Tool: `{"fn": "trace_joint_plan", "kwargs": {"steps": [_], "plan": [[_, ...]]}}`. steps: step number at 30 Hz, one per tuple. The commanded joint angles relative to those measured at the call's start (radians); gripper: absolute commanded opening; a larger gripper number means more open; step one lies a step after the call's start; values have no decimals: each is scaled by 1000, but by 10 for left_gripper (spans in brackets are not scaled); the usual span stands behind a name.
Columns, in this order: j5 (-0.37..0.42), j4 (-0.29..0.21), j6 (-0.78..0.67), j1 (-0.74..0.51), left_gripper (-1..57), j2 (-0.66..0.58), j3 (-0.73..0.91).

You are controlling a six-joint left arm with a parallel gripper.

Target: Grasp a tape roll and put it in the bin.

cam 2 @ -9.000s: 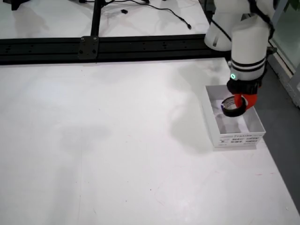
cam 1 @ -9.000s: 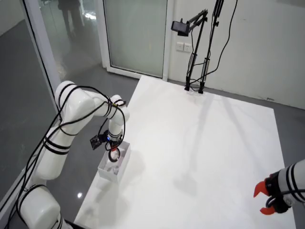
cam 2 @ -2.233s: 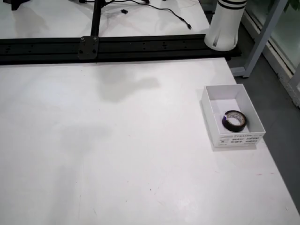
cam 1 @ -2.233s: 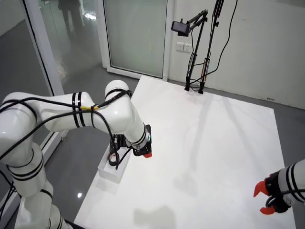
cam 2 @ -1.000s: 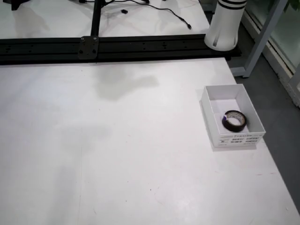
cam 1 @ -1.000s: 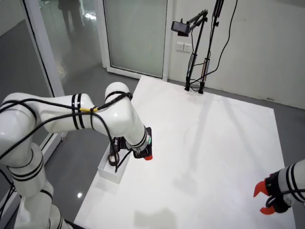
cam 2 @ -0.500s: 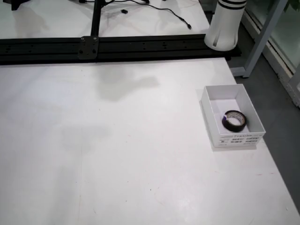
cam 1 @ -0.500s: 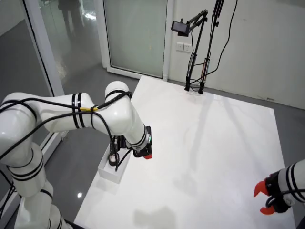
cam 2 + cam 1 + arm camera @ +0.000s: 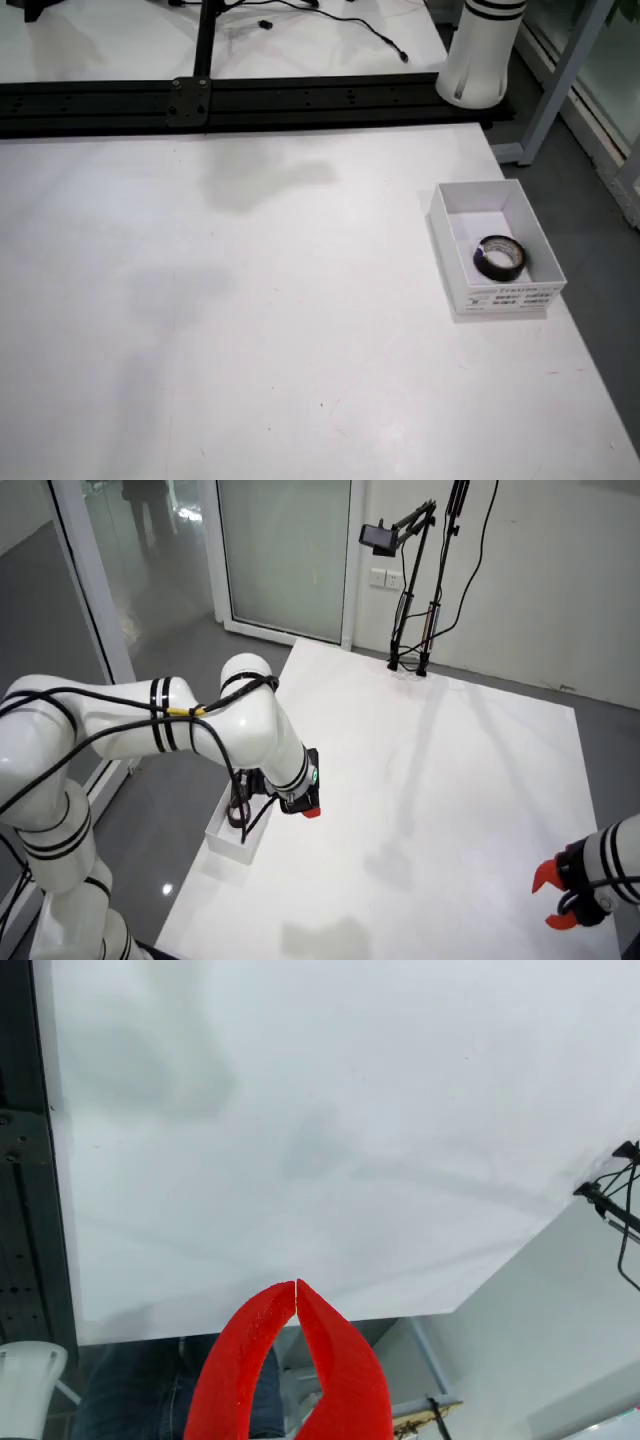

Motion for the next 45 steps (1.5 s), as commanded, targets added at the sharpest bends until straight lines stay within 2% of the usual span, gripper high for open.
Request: {"fn": "trace_joint_plan", "kwargs": {"steps": [1, 45], "plan": [[0, 0, 0, 0, -5, 0, 0], [0, 0, 0, 6, -5, 0, 0]]}}
